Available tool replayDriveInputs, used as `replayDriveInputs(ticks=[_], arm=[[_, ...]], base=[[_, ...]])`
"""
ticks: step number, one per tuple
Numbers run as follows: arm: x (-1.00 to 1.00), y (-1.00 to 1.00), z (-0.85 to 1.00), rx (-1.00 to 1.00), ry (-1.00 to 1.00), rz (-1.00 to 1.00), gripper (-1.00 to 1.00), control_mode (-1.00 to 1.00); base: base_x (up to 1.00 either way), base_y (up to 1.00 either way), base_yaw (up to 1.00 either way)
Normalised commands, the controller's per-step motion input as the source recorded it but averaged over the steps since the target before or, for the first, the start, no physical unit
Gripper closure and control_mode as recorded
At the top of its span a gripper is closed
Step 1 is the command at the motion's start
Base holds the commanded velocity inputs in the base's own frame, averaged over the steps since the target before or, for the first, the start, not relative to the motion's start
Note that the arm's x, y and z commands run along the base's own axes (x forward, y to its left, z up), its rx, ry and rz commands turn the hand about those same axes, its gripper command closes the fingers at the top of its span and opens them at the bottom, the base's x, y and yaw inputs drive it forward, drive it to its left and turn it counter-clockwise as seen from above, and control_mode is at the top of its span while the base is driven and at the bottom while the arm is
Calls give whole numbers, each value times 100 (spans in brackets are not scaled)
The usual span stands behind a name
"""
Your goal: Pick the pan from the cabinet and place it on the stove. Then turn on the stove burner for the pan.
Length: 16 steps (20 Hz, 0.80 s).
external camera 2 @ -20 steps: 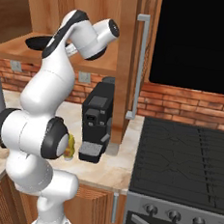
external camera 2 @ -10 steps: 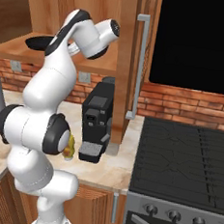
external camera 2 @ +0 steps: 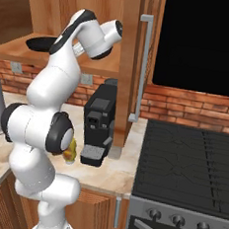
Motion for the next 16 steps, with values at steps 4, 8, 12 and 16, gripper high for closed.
replayDriveInputs(ticks=[4,8,12,16], arm=[[25,0,0,0,0,3,-100,-100],[29,0,-1,0,0,3,-100,-100],[24,0,-3,0,0,2,-100,-100],[17,0,-9,0,0,2,-100,-100]], base=[[0,0,0],[0,0,0],[0,0,0],[0,0,0]])
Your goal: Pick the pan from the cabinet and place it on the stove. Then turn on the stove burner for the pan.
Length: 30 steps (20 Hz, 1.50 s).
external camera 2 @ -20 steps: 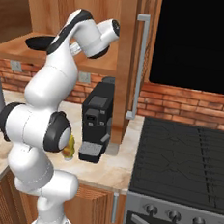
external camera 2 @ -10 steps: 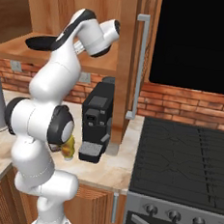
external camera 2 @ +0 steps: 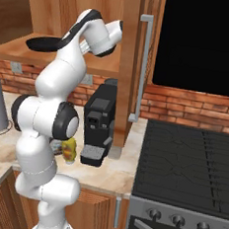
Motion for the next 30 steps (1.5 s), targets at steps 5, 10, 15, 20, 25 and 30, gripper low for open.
replayDriveInputs(ticks=[5,10,15,20,25,30], arm=[[20,0,-14,0,0,2,-100,-100],[21,0,-20,-1,0,2,-100,-100],[23,0,-17,0,0,1,-100,-100],[18,0,-20,-1,0,1,-100,-100],[7,0,-26,-2,0,0,-100,-100],[0,0,-27,0,0,1,-100,-100]], base=[[0,0,0],[0,0,0],[0,0,0],[0,0,0],[0,0,0],[0,0,0]])
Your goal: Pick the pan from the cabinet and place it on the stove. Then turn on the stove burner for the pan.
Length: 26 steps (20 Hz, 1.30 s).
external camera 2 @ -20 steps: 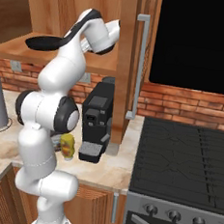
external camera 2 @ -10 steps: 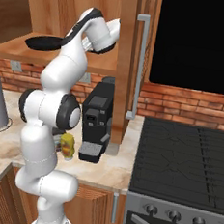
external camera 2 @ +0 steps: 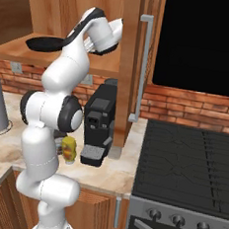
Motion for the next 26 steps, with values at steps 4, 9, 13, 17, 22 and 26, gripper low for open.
replayDriveInputs(ticks=[4,9,13,17,22,26], arm=[[0,0,-31,0,0,0,-100,-100],[0,0,-33,-1,0,0,-100,-100],[0,0,-36,-2,0,0,-100,-100],[0,0,-37,-4,0,0,-100,-100],[0,0,-38,-4,0,0,-100,-100],[0,0,-38,-5,0,0,-100,-100]], base=[[0,0,0],[0,0,0],[0,0,0],[0,0,0],[0,0,0],[0,0,0]])
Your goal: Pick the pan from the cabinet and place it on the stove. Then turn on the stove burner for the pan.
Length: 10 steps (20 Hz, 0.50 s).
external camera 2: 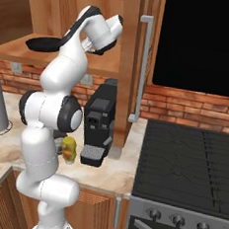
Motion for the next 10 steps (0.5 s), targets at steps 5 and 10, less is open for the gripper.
replayDriveInputs(ticks=[5,10], arm=[[0,0,-41,-3,0,0,100,-100],[0,0,-40,-2,0,0,100,-100]], base=[[0,0,0],[0,0,0]])
